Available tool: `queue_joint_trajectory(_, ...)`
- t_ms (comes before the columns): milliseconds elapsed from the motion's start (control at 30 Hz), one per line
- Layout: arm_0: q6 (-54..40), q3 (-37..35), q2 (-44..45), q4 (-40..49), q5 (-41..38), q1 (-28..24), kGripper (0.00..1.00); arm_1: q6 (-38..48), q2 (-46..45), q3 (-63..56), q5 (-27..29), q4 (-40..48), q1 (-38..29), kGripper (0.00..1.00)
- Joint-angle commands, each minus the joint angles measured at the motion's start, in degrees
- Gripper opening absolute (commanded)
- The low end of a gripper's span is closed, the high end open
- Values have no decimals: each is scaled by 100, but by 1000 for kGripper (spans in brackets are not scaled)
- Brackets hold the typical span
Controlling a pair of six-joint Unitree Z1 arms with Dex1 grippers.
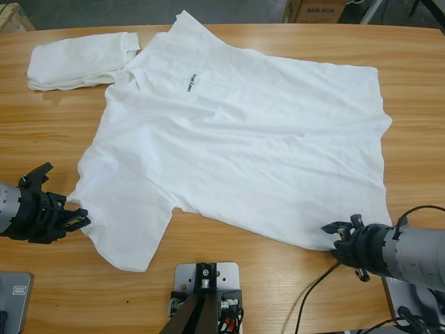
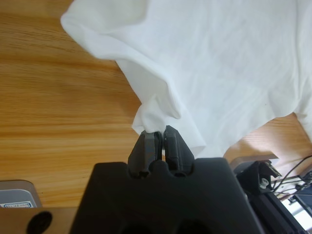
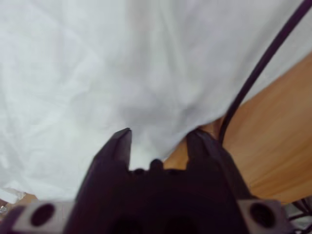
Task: Fold clothes
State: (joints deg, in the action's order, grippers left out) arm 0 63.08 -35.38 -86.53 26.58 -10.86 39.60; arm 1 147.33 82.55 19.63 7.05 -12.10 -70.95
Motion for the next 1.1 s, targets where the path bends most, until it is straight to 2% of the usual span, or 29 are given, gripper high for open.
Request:
queue_joint_trajectory(33, 20, 119, -101, 58, 75, 66, 0, -347, 51, -224, 355, 30, -31, 50)
queue_joint_trajectory(67, 20, 128, -101, 58, 75, 66, 0, -401, 56, -207, 362, 20, -31, 0)
queue_joint_trajectory(167, 20, 137, -98, 58, 75, 66, 0, -682, 59, -108, 336, -118, -33, 0)
queue_joint_trajectory(333, 18, 111, 13, 58, 93, 66, 0, -1405, 51, 256, 162, -917, -31, 0)
queue_joint_trajectory(600, 92, 58, 361, 404, 189, 224, 0, -1901, -4, 739, -37, -1752, -33, 0)
queue_joint_trajectory(867, 637, -193, 1084, 1457, -50, 778, 0, -2092, -100, 1189, -63, -2482, -31, 0)
queue_joint_trajectory(1100, 1468, -232, 1697, 2196, -173, 1472, 0, -2105, -239, 1289, -272, -2842, -33, 0)
